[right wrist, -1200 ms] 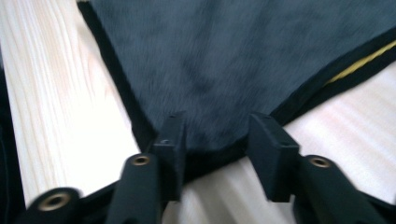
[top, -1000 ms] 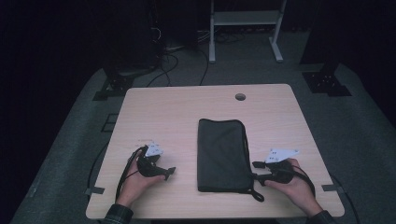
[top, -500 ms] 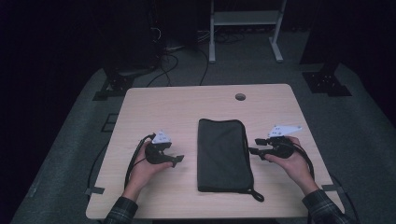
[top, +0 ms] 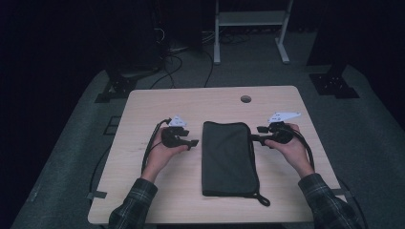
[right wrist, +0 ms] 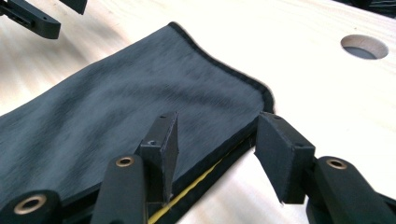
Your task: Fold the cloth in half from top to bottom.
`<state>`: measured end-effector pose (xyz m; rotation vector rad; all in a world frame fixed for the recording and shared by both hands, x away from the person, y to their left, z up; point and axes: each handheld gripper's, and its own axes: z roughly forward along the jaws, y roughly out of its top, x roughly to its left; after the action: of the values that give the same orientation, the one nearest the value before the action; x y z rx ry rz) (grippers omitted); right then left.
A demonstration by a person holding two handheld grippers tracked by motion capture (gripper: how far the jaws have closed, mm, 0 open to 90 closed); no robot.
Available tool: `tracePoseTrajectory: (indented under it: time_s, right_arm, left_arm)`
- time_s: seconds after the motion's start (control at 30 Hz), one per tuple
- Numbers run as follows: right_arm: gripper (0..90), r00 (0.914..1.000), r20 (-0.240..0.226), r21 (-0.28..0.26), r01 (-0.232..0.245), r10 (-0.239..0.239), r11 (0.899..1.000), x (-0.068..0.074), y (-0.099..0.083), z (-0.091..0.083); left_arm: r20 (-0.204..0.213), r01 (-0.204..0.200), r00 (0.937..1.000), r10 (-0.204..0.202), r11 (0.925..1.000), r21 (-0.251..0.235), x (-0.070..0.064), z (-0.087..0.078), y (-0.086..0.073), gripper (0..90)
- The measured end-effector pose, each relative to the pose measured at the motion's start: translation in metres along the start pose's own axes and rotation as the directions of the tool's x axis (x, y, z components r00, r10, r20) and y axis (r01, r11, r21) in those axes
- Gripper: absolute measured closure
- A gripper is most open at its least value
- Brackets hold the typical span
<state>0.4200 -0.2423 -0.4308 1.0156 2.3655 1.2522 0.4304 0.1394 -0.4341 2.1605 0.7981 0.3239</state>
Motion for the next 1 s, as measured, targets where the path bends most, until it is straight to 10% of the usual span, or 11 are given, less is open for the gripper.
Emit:
tracePoseTrajectory:
  time_s: [1.0]
  right_arm:
    - [50.2, 0.9971, 0.041, 0.059, -0.066, 0.064, 0.996, -0.053, 0.004, 0.086]
  left_arm:
    - [-0.051, 0.039, 0.9981, -0.036, 0.9975, 0.059, 0.042, 0.083, 0.03, 45.1]
